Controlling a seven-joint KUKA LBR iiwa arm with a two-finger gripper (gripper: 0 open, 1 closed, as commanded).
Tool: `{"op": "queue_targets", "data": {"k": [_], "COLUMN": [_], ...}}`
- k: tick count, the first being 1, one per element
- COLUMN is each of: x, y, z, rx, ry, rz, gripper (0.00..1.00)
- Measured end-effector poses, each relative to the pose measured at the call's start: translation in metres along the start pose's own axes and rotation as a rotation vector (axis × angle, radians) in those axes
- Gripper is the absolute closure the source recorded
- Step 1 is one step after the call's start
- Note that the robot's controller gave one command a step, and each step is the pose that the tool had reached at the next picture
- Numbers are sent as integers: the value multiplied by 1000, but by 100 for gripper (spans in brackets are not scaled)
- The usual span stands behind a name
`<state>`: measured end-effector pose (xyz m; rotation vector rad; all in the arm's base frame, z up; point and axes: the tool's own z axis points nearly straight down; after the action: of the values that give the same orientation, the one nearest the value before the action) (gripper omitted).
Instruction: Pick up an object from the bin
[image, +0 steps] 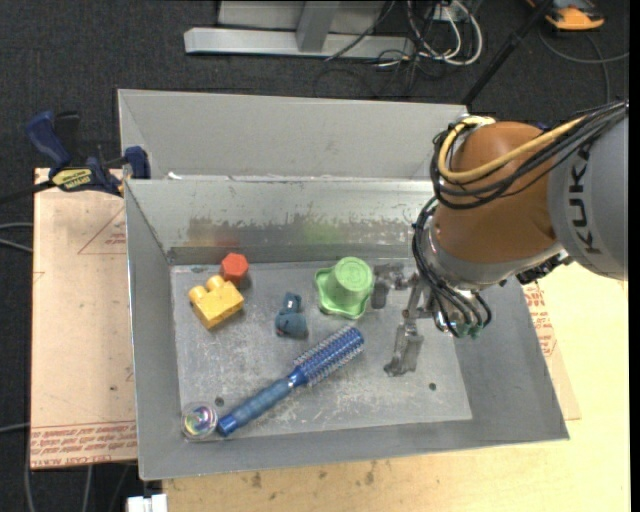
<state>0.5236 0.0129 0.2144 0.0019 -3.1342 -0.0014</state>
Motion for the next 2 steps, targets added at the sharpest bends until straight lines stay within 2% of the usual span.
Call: {"op": "queue_targets", "data": {"k": [1,2], "x": [-52,-58], "y": [23,32], "z": [99,147], "rx": [1,0], "ry": [-6,-4], "rz": [-620,-658], "gripper": [0,0]}}
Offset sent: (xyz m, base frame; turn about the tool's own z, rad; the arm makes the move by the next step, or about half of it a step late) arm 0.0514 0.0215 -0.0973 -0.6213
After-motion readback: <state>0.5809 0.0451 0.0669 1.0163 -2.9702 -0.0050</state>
